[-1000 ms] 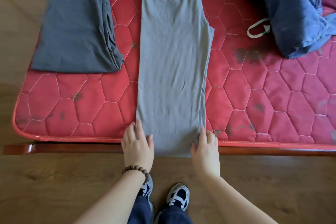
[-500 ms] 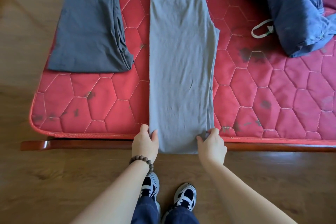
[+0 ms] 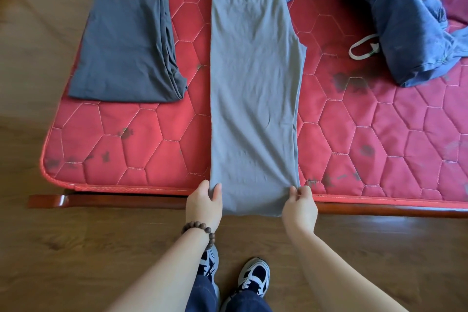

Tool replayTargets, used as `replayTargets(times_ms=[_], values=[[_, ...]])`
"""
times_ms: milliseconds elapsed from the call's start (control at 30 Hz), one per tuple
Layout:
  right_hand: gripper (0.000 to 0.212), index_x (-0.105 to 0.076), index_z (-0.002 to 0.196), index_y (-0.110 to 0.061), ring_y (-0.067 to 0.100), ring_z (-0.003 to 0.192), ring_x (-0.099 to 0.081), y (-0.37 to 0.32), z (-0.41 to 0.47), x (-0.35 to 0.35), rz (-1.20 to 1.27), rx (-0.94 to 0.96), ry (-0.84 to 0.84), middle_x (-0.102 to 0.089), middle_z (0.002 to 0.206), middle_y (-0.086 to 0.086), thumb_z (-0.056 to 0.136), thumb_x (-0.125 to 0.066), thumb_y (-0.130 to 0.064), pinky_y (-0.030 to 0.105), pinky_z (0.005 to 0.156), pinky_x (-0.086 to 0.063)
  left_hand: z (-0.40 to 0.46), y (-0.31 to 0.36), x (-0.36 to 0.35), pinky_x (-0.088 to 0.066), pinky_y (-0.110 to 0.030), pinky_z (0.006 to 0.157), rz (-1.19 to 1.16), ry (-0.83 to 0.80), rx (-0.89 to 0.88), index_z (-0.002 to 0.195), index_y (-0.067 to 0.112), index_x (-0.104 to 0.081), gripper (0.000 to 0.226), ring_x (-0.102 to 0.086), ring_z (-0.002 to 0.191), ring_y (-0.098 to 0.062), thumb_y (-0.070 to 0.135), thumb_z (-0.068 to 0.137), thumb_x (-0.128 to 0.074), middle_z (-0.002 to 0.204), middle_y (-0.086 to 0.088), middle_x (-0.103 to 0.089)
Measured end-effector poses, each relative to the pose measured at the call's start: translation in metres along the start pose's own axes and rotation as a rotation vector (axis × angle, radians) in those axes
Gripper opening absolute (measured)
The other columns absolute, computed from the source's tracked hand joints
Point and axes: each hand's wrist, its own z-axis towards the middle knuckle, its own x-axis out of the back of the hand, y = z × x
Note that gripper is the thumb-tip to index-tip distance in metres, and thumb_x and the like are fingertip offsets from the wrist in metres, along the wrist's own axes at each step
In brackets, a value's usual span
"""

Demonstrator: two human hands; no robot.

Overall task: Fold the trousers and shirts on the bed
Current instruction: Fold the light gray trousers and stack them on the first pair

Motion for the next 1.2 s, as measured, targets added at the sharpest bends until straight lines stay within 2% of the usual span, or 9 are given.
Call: replayTargets(times_ms=[400, 533, 633, 733, 833, 900, 1000, 1100, 1200], values=[[0.022, -0.048, 0.089, -0.011, 0.028, 0.078, -0.049, 0.012, 0.015, 0.014, 0.002, -0.026, -0.072, -0.049, 0.07, -0.002, 0.101, -0.04, -0.027, 0.033, 0.067, -0.031, -0.007, 0.006, 0.0, -0.024, -0.031, 0.054, 0.047, 0.001, -0.09, 0.064, 0.008, -0.036, 0.034, -0.038, 0.061, -0.023, 0.015, 0.087, -0.06, 0.063, -0.001, -0.039], [0.014, -0.055, 0.096, -0.02, 0.009, 0.071, -0.052, -0.003, 0.024, 0.018, 0.01, 0.093, -0.157, -0.053, 0.076, -0.014, 0.095, -0.054, -0.034, 0.029, 0.065, -0.035, -0.001, 0.01, -0.003, -0.048, -0.032, 0.074, -0.076, -0.018, -0.04, 0.098, 0.006, -0.063, 0.017, -0.059, 0.086, -0.024, 0.02, 0.088, -0.062, 0.092, -0.004, -0.065], [0.024, -0.051, 0.077, -0.012, 0.019, 0.069, -0.045, -0.018, 0.038, 0.019, -0.007, 0.151, -0.22, -0.049, 0.068, -0.001, 0.094, -0.056, -0.028, 0.032, 0.061, -0.032, 0.004, 0.02, -0.003, -0.04, -0.02, 0.056, -0.153, -0.085, -0.087, 0.079, 0.004, -0.053, 0.017, -0.052, 0.064, -0.02, 0.016, 0.087, -0.061, 0.068, -0.004, -0.058], [0.037, -0.038, 0.064, -0.011, 0.019, 0.057, -0.033, -0.03, 0.042, 0.019, -0.041, 0.252, -0.086, -0.038, 0.058, 0.001, 0.095, -0.052, -0.023, 0.033, 0.053, -0.026, 0.004, 0.032, -0.005, -0.028, -0.021, 0.047, -0.238, -0.091, -0.145, 0.069, 0.003, -0.037, 0.03, -0.033, 0.052, -0.013, 0.014, 0.087, -0.058, 0.057, -0.007, -0.042], [0.037, -0.04, 0.064, -0.014, 0.018, 0.058, -0.039, -0.025, 0.031, 0.021, 0.018, 0.256, 0.039, -0.043, 0.058, -0.003, 0.096, -0.05, -0.028, 0.037, 0.055, -0.027, 0.002, 0.035, -0.01, -0.03, -0.028, 0.051, -0.269, -0.107, -0.077, 0.065, 0.007, -0.031, 0.036, -0.029, 0.054, -0.013, 0.017, 0.089, -0.056, 0.058, -0.01, -0.034], [0.034, -0.051, 0.071, -0.009, 0.026, 0.07, -0.049, -0.009, 0.029, 0.02, -0.083, 0.161, -0.106, -0.052, 0.066, 0.001, 0.095, -0.054, -0.032, 0.035, 0.059, -0.029, 0.003, 0.031, -0.014, -0.027, -0.036, 0.057, -0.212, -0.083, 0.023, 0.063, 0.006, -0.029, 0.038, -0.03, 0.059, -0.021, 0.016, 0.09, -0.055, 0.057, -0.011, -0.032], [0.041, -0.041, 0.061, -0.01, 0.025, 0.065, -0.043, 0.013, 0.031, 0.023, -0.224, 0.165, -0.266, -0.046, 0.059, 0.002, 0.092, -0.06, -0.029, 0.026, 0.052, -0.028, 0.003, 0.032, -0.015, -0.015, -0.036, 0.058, -0.161, -0.043, 0.061, 0.06, 0.011, -0.022, 0.045, -0.024, 0.061, -0.024, 0.015, 0.091, -0.054, 0.056, -0.003, -0.024], [0.038, -0.039, 0.063, -0.011, 0.023, 0.06, -0.039, 0.02, 0.026, 0.028, -0.103, 0.224, -0.099, -0.047, 0.058, 0.001, 0.096, -0.053, -0.022, 0.021, 0.051, -0.027, 0.002, 0.03, -0.015, -0.017, -0.036, 0.057, -0.171, -0.044, 0.065, 0.06, 0.011, -0.022, 0.045, -0.024, 0.06, -0.023, 0.017, 0.092, -0.053, 0.056, -0.003, -0.023], [0.038, -0.036, 0.063, -0.014, 0.02, 0.058, -0.04, 0.024, 0.023, 0.028, -0.071, 0.163, -0.062, -0.047, 0.059, 0.002, 0.099, -0.046, -0.022, 0.031, 0.055, -0.031, 0.002, 0.027, -0.015, -0.017, -0.036, 0.056, -0.17, -0.032, 0.058, 0.06, 0.012, -0.022, 0.045, -0.024, 0.06, -0.023, 0.016, 0.091, -0.055, 0.057, -0.004, -0.023]])
